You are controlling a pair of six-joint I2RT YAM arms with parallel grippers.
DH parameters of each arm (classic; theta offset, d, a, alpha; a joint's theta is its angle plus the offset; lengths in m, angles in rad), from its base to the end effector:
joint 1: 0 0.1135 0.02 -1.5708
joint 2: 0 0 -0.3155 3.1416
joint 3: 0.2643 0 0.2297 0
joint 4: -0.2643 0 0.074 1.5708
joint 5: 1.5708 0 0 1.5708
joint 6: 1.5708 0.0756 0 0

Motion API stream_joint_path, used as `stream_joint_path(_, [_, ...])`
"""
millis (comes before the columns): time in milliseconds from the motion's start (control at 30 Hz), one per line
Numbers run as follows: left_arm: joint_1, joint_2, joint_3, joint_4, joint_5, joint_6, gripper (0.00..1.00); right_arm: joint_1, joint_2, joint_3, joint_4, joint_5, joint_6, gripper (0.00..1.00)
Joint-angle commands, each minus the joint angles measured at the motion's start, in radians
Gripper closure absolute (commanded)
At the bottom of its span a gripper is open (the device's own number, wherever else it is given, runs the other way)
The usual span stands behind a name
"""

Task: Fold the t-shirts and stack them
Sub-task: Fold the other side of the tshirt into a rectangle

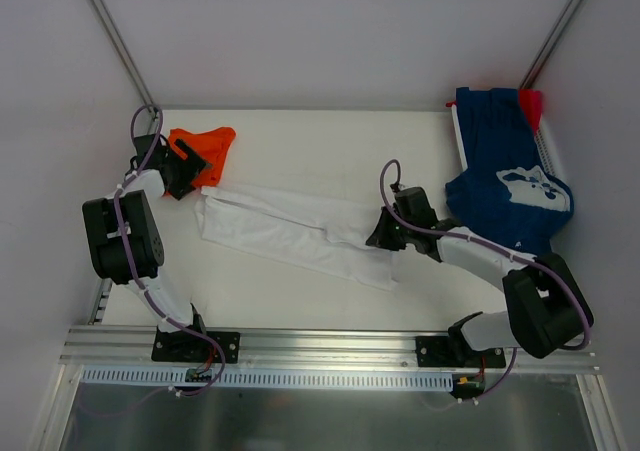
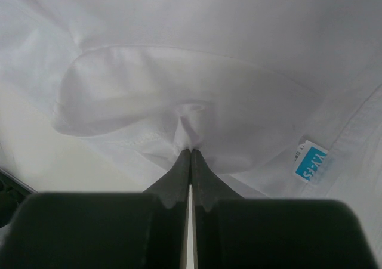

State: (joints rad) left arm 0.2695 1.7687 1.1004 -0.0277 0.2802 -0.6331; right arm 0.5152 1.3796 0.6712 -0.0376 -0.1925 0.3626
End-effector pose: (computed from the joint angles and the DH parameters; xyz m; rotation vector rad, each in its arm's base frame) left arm 0.3967 0.0879 0.2385 -0.8591 2.1174 -0.5090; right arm 0.2333 0.1487 0.2240 -0.2831 2.3778 0.6539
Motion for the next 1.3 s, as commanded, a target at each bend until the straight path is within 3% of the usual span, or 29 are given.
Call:
stream_joint_path(0, [0.014,-0.009,-0.002,0.054,0.022,0.009,0.12,0.017,-0.065,-0.019,0.010,0.033,0.016,1.00])
stream_joint_path(433, [0.023,-0.006,-0.004,0.054,0.016,-0.002,0.11,0.087,-0.191,-0.131,-0.063,0.090,0.030,1.00])
stream_joint_path(900, [0.023,0.003,-0.007,0.077,0.030,-0.016,0.13,0.265,-0.533,-0.186,-0.318,0.255,0.108,0.99])
stream_joint_path(1200, [0.023,0.005,-0.008,0.084,0.037,-0.020,0.13,0.436,-0.490,-0.340,-0.213,0.304,0.240,1.00])
stream_joint_path(1267, [0.022,0.006,-0.010,0.087,0.037,-0.022,0.13,0.479,-0.453,-0.357,-0.205,0.321,0.280,0.92])
